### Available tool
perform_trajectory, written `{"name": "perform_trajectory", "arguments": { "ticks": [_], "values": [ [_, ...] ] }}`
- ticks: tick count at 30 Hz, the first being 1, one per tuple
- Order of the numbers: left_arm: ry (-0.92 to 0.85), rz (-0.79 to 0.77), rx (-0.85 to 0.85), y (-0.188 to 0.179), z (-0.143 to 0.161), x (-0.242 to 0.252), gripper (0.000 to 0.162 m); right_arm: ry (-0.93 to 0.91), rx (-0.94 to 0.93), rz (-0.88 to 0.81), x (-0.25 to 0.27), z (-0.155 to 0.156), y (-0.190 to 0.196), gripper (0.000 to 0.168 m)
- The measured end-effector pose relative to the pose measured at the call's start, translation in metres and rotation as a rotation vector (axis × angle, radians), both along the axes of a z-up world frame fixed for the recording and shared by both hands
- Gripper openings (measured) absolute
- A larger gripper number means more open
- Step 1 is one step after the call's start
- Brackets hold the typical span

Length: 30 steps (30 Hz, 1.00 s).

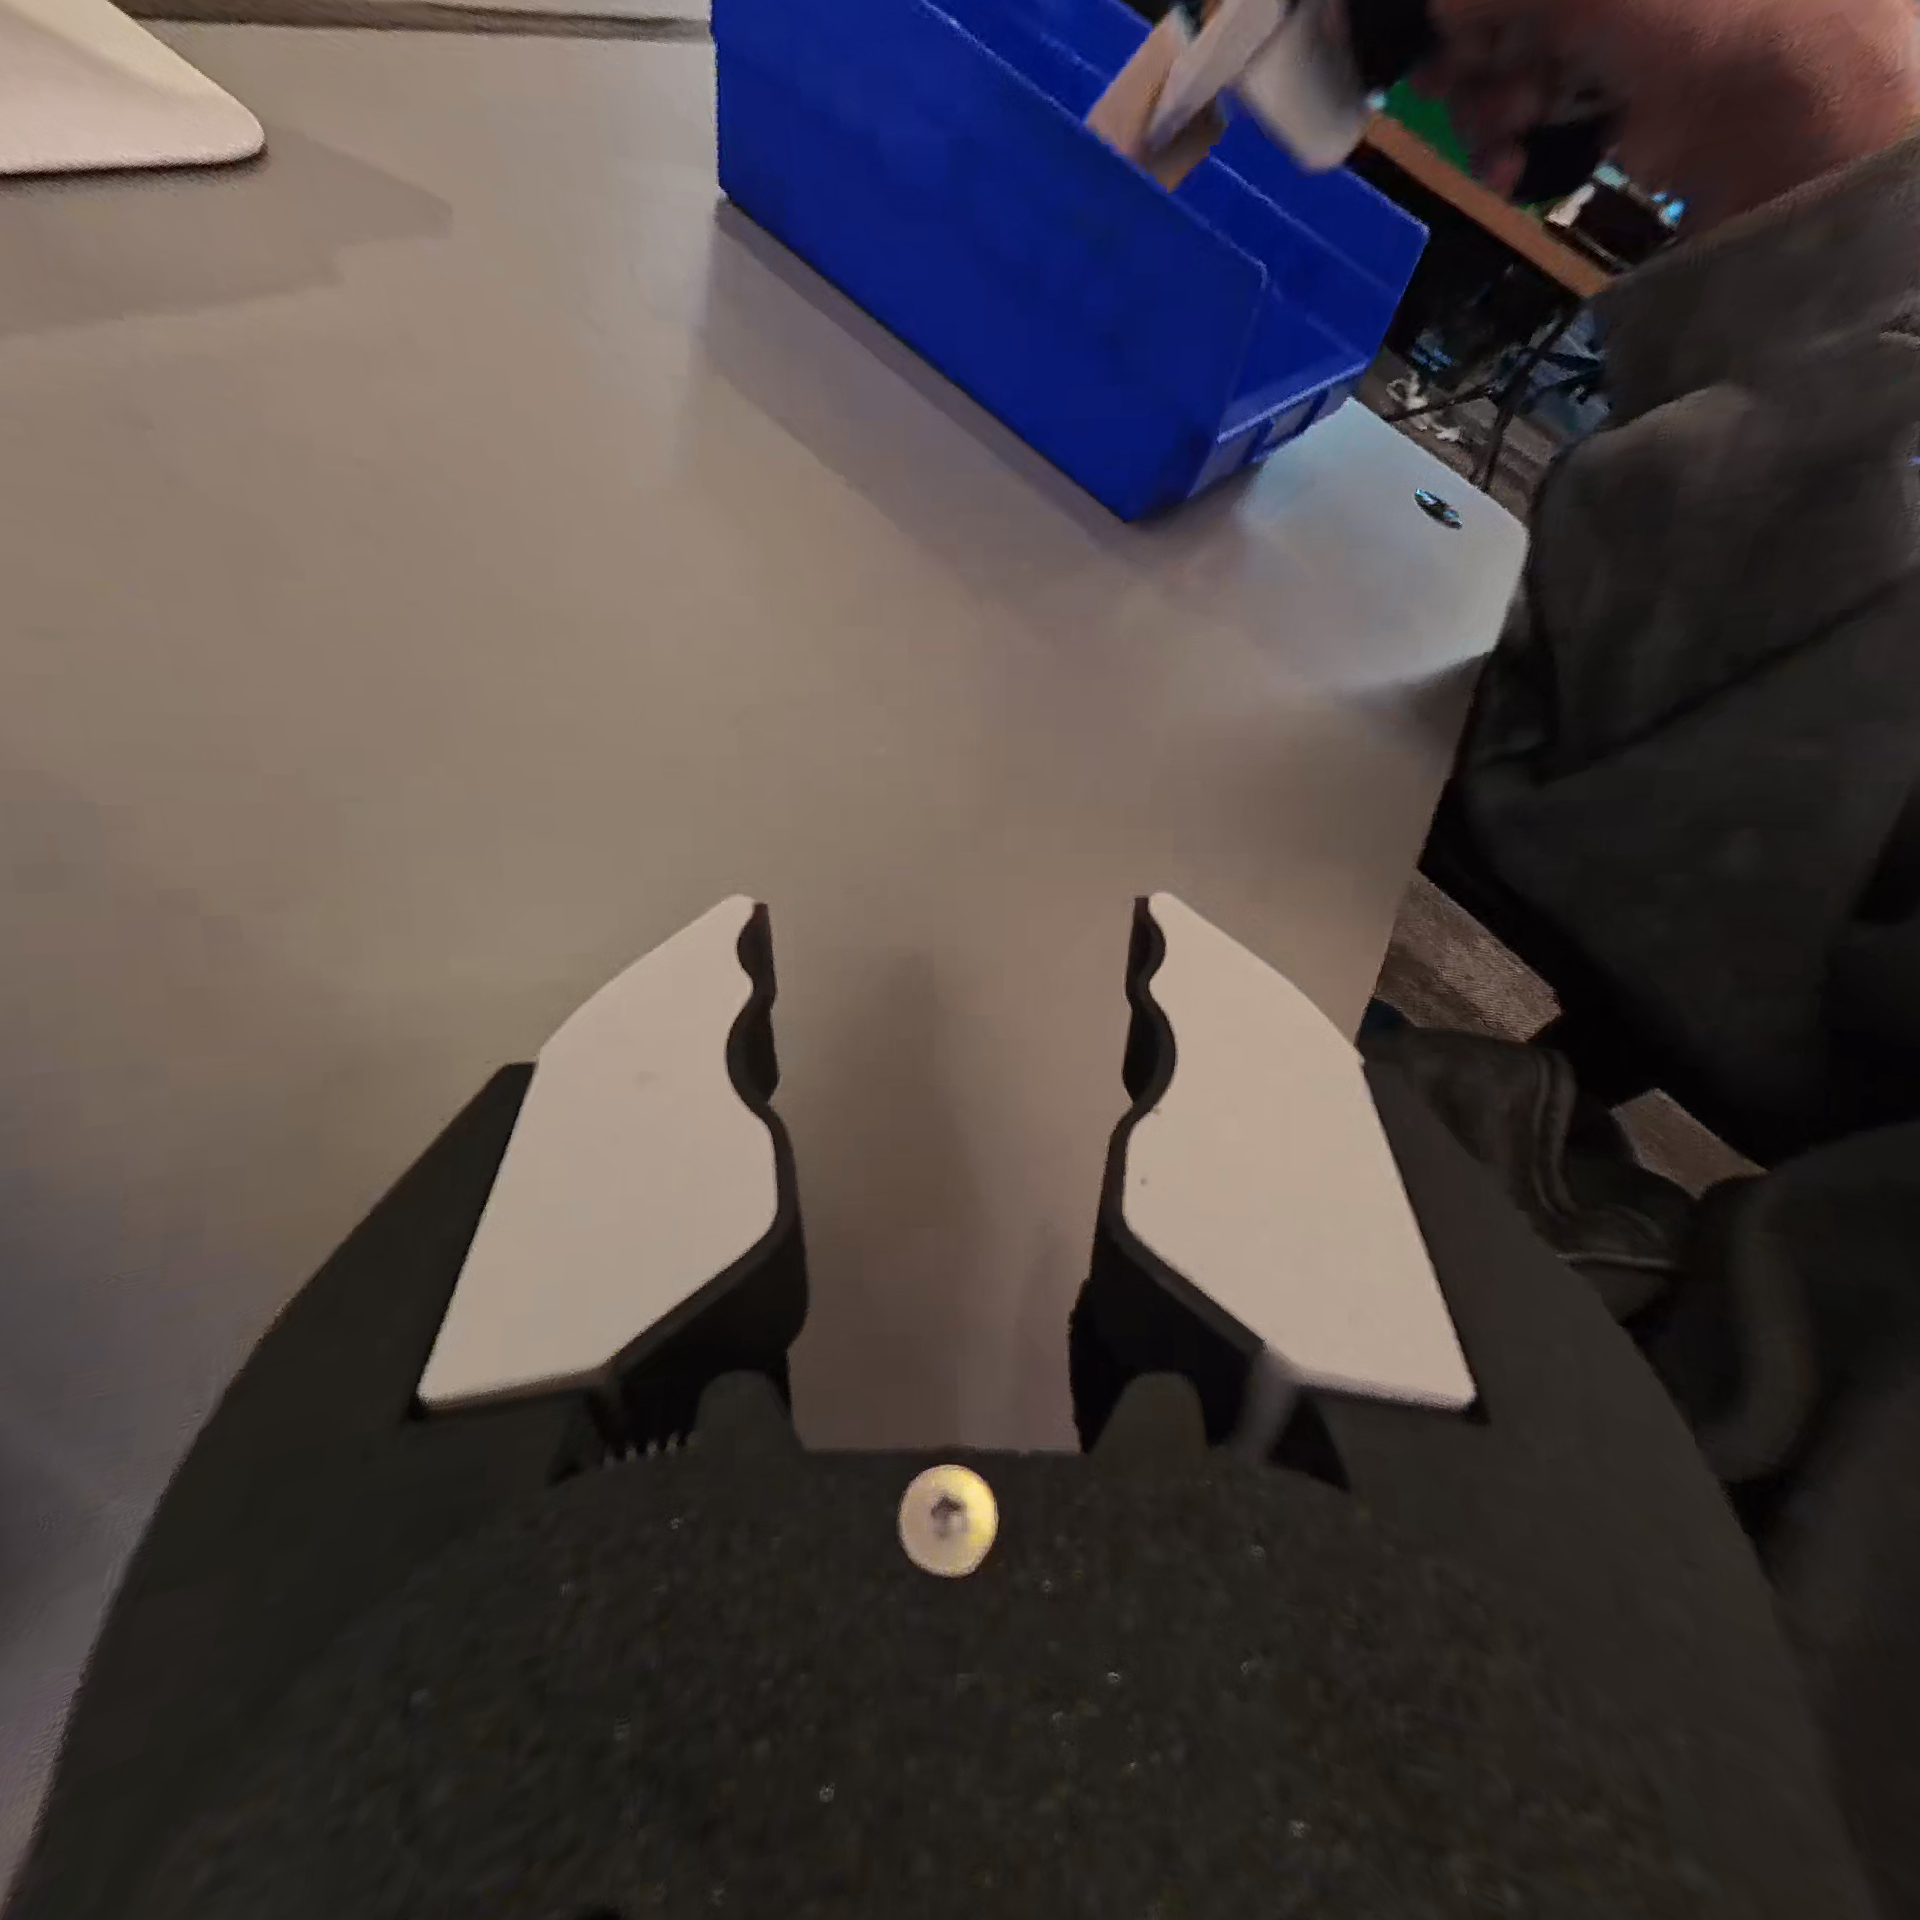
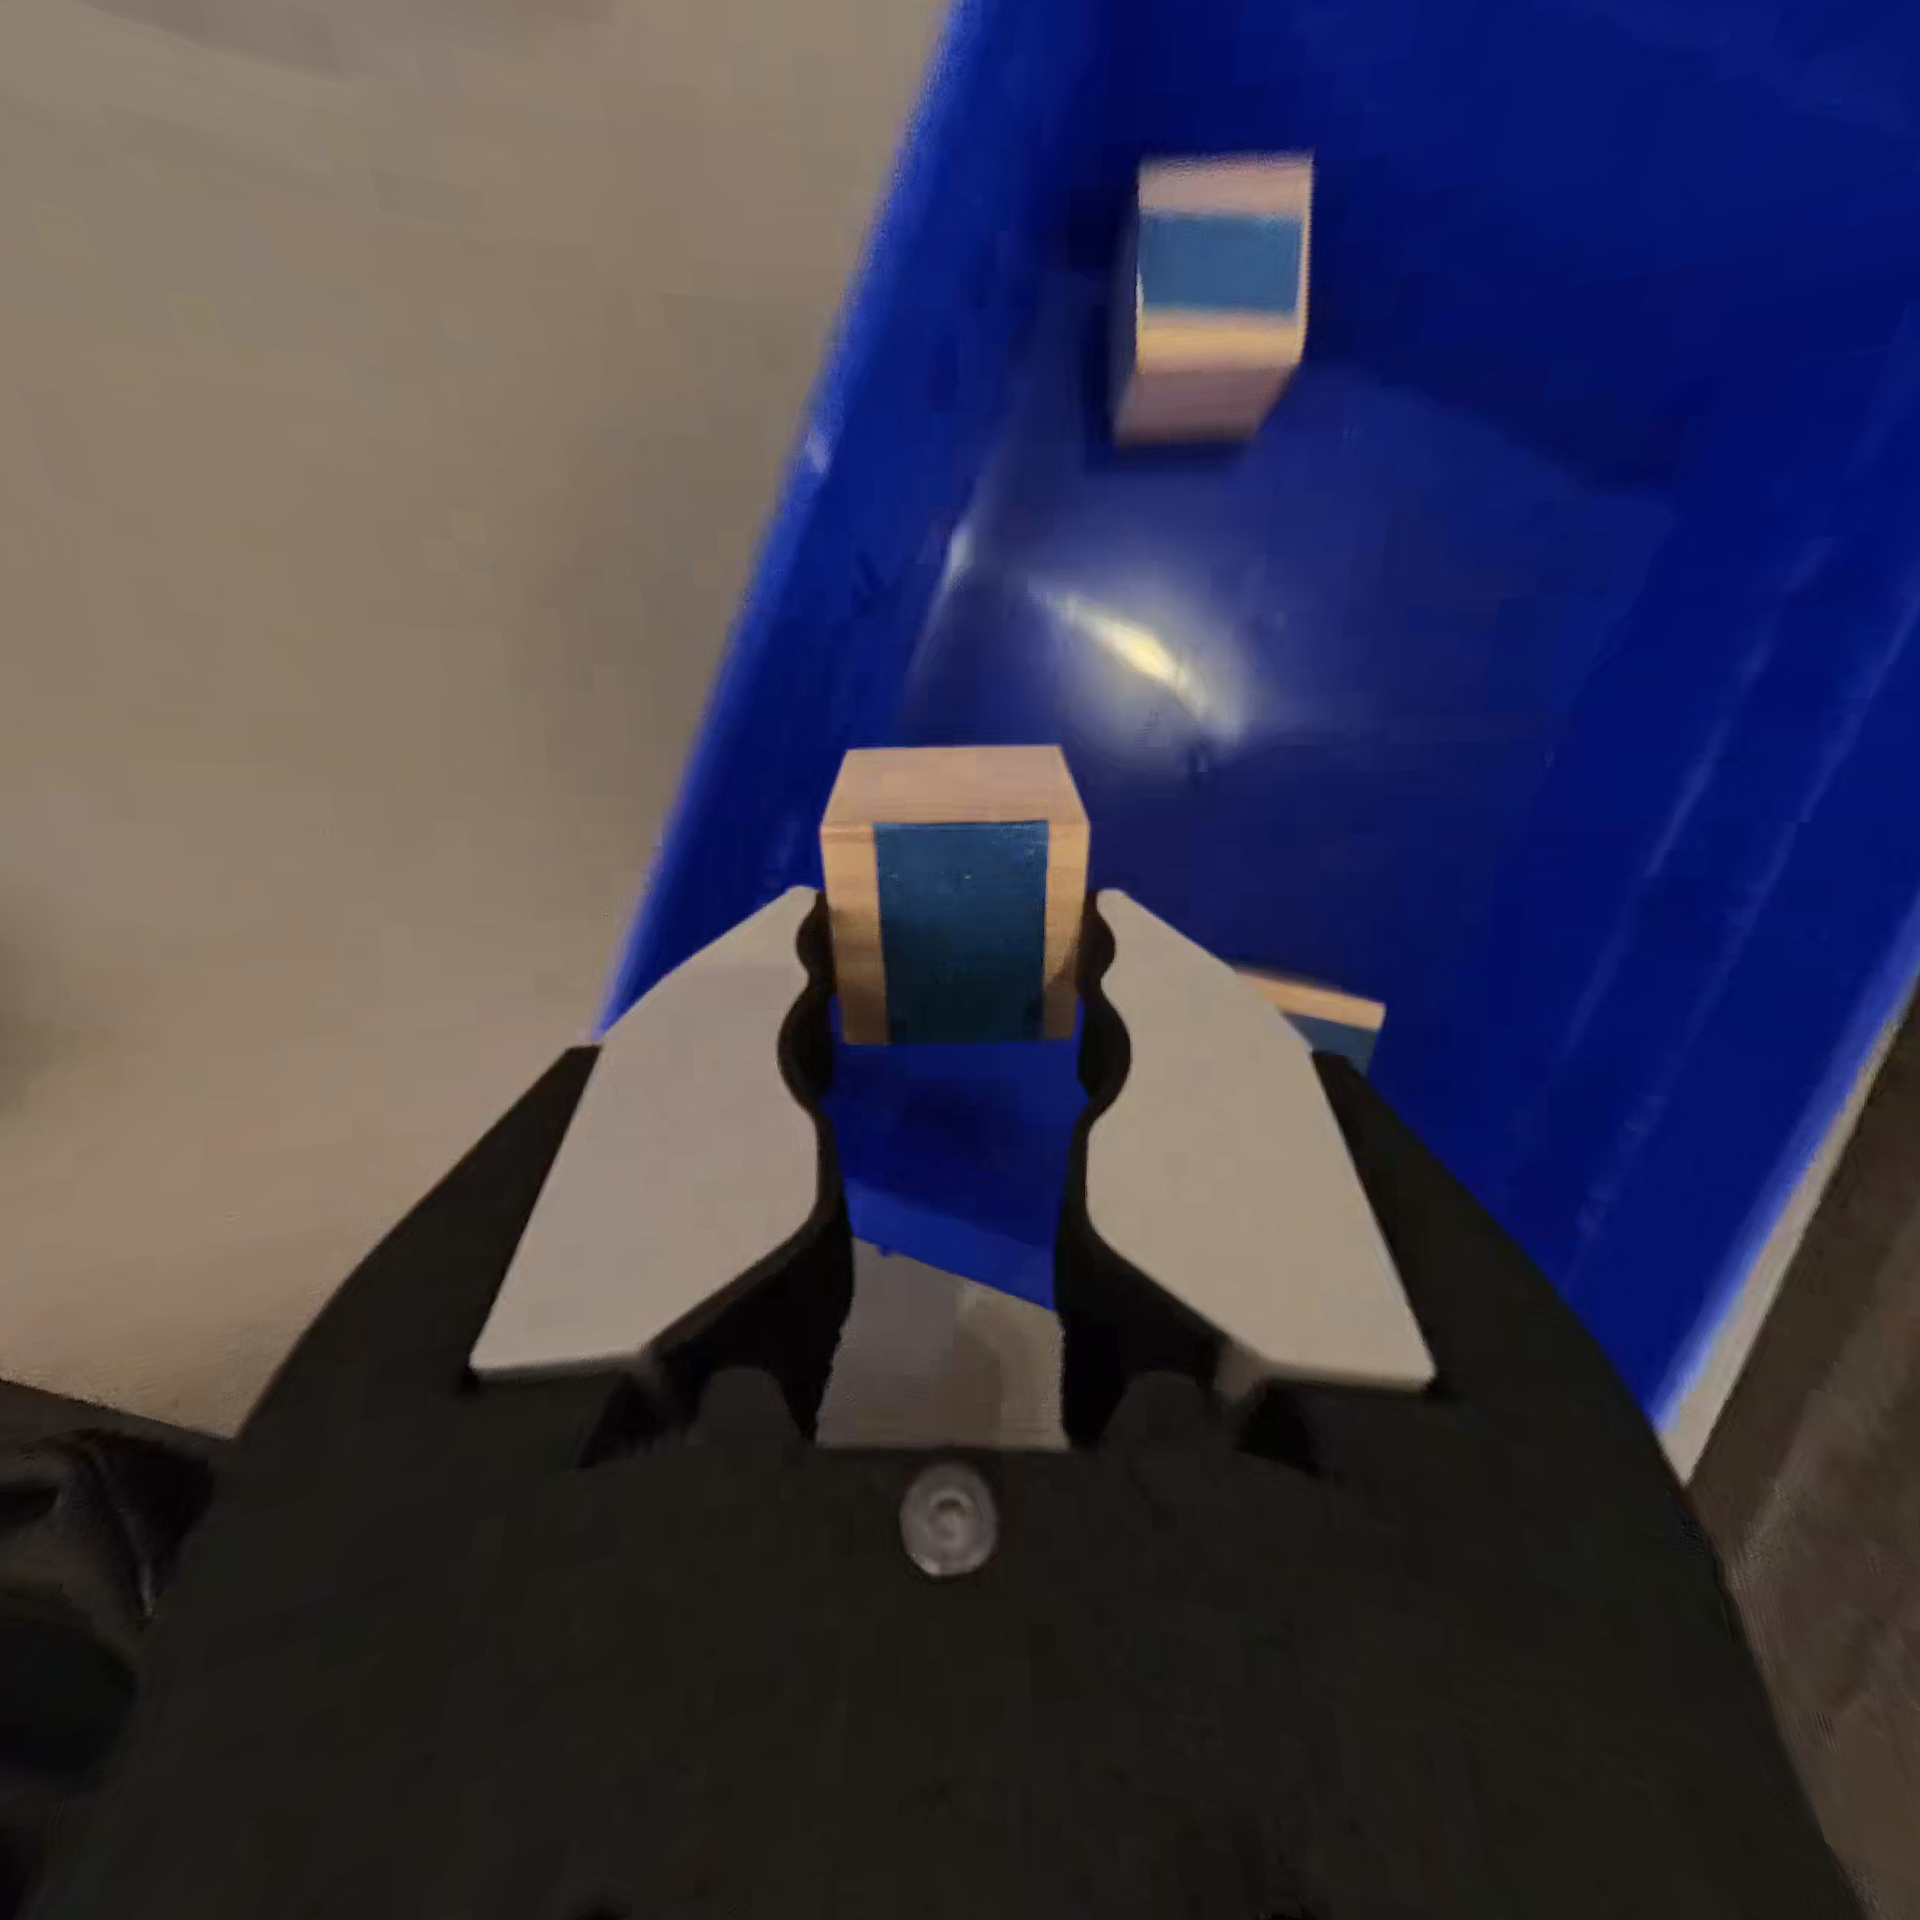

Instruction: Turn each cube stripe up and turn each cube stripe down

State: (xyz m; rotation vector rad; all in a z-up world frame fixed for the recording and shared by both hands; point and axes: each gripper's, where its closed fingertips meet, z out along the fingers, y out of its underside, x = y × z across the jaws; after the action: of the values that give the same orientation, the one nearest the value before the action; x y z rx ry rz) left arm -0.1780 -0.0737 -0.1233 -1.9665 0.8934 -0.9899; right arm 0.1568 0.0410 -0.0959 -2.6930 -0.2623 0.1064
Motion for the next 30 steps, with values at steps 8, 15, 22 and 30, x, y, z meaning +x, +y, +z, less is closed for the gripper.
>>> {"name": "perform_trajectory", "arguments": {
  "ticks": [8,15,22,30],
  "values": [
    [-0.017,-0.019,-0.033,-0.002,0.003,0.0,0.065,-0.054,-0.328,0.086,0.001,-0.073,-0.025,0.045],
    [0.008,-0.039,-0.038,-0.005,-0.002,0.003,0.067,-0.122,-0.213,0.051,0.016,-0.049,-0.023,0.07],
    [0.03,-0.038,-0.031,-0.006,-0.002,0.001,0.066,0.338,0.6,0.315,-0.094,0.098,-0.015,0.064],
    [0.34,-0.129,0.294,0.001,0.043,-0.07,0.071,0.944,0.618,0.608,-0.238,0.037,-0.111,0.057]
  ]
}}
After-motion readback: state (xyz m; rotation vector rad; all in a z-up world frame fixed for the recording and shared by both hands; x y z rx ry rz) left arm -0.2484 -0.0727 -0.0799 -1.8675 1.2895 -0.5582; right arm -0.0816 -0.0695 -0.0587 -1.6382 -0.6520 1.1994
